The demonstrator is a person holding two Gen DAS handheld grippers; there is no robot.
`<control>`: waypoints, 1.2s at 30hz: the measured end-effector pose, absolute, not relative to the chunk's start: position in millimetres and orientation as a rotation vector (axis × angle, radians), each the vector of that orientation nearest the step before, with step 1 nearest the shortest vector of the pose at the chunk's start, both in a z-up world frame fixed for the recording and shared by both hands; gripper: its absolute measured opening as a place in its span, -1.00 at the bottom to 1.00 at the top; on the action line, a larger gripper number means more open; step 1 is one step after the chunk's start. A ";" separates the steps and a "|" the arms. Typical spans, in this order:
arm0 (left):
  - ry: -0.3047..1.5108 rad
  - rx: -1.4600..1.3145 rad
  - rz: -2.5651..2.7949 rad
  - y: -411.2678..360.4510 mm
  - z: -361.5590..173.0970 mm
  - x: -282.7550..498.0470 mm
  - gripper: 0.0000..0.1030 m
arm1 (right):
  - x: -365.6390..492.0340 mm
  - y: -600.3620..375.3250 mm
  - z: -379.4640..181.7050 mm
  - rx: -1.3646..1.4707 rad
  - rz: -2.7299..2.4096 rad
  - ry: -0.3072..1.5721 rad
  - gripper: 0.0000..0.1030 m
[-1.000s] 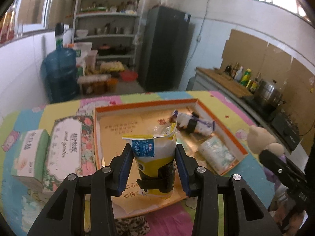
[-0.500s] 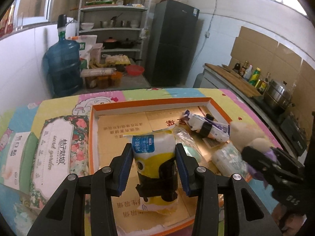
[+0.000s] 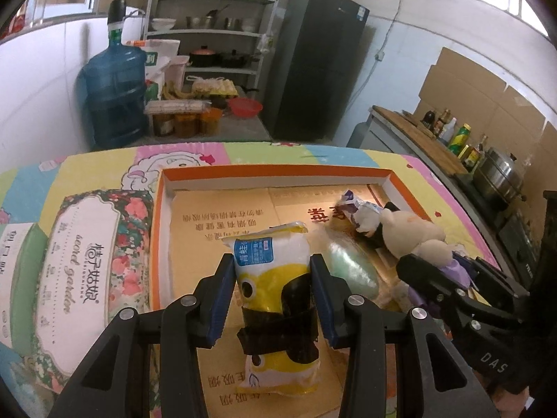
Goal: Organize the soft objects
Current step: 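Open both tools to drop the snack bag and bear into the box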
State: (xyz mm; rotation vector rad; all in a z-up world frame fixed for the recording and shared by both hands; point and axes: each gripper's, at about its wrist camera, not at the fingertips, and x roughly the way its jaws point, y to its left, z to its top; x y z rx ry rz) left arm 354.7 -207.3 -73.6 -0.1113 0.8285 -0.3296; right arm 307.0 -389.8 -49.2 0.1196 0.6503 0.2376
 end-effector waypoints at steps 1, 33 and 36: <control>0.831 -0.111 -0.329 -207.9 -74.7 355.9 -0.14 | 308.7 -389.2 -50.9 0.119 0.237 0.656 -0.07; 0.848 -0.099 -0.353 -214.0 -82.5 349.4 0.10 | 306.2 -396.9 -63.7 0.166 0.232 0.669 0.08; 0.839 -0.108 -0.355 -211.4 -79.3 345.2 0.10 | 299.4 -398.1 -61.4 0.180 0.234 0.654 0.08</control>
